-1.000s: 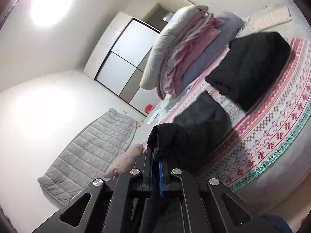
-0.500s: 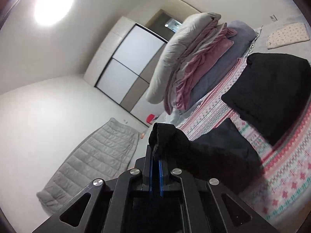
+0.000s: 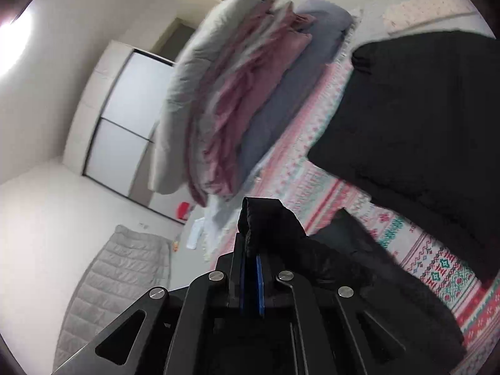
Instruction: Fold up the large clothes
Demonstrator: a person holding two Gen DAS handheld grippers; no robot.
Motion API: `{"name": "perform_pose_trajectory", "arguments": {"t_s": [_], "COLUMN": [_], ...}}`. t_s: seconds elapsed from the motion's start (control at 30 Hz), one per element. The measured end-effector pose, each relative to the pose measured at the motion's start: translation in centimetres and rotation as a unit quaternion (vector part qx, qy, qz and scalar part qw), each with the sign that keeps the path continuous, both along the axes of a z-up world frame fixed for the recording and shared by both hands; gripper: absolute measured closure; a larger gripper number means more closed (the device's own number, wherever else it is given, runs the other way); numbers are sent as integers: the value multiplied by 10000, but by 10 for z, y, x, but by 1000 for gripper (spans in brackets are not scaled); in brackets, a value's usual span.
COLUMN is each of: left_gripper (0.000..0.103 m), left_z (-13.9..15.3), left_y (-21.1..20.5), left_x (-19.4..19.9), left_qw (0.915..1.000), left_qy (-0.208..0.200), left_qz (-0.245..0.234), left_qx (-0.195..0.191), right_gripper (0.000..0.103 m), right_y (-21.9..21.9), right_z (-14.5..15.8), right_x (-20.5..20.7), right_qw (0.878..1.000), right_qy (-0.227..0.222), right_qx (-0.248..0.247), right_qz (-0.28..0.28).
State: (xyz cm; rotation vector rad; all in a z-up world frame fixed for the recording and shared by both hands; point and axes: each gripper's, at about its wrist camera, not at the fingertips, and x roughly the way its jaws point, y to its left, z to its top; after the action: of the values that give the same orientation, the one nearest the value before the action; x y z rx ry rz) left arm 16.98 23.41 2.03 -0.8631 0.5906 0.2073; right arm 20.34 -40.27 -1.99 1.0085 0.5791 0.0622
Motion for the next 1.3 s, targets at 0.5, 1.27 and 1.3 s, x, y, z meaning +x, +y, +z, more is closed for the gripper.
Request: {"name": "perform_pose_trajectory", "arguments": {"t_s": [0.5,1.27,1.3], "left_gripper": [32,95,94], "left_z": [-56,-88,-91], "left_y": [27,14,17], "left_x": [50,108,107], "left_qw": [9922,9853,9867], "left_qy": [1213,1323,1299], "left_qz": [-193,-120,-125], "left_qx": [225,1073,969], "right_gripper": [25,97,96], "right_y": [1,56,55], "right_z": [-35,-76,-82], "right_x": [71,146,149], "right_qw": [9635,9319,9321], "right_qy": [788,1119,1214], "right_qx": [-2511,-3396,-3356], "right_qz": [492,603,624]}}
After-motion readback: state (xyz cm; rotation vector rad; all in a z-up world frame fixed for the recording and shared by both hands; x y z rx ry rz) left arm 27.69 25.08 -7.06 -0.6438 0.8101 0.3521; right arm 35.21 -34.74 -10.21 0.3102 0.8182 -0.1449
